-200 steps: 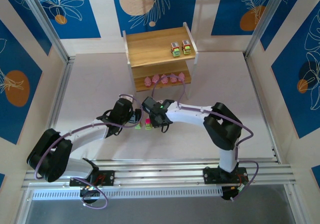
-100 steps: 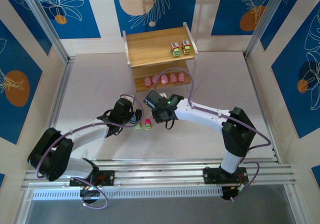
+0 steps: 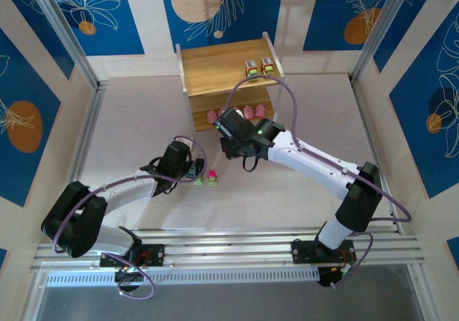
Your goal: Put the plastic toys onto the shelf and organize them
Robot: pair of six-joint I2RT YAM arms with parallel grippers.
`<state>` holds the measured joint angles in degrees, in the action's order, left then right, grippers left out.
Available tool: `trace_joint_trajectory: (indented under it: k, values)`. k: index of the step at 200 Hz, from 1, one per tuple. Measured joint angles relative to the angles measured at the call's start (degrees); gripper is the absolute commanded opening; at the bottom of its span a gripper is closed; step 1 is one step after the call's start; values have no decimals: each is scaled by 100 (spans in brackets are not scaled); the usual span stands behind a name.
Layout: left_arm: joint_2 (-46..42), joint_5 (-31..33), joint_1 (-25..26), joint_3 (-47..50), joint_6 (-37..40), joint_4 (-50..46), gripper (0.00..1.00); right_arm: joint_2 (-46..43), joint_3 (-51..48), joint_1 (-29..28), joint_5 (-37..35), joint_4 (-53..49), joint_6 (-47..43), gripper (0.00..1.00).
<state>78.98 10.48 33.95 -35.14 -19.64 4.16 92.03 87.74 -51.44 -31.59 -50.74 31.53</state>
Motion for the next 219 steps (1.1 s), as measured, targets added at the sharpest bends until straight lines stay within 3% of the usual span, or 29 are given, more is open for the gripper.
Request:
trace_joint_trajectory:
  k: [96, 219]
  values:
    - [-4, -2, 0, 0, 28, 90, 79, 22, 1370, 184, -13, -577, -505, 24]
    - [-7, 15, 184, 0, 238, 98, 79, 737, 3259, 389, 11, -1062, -920, 25]
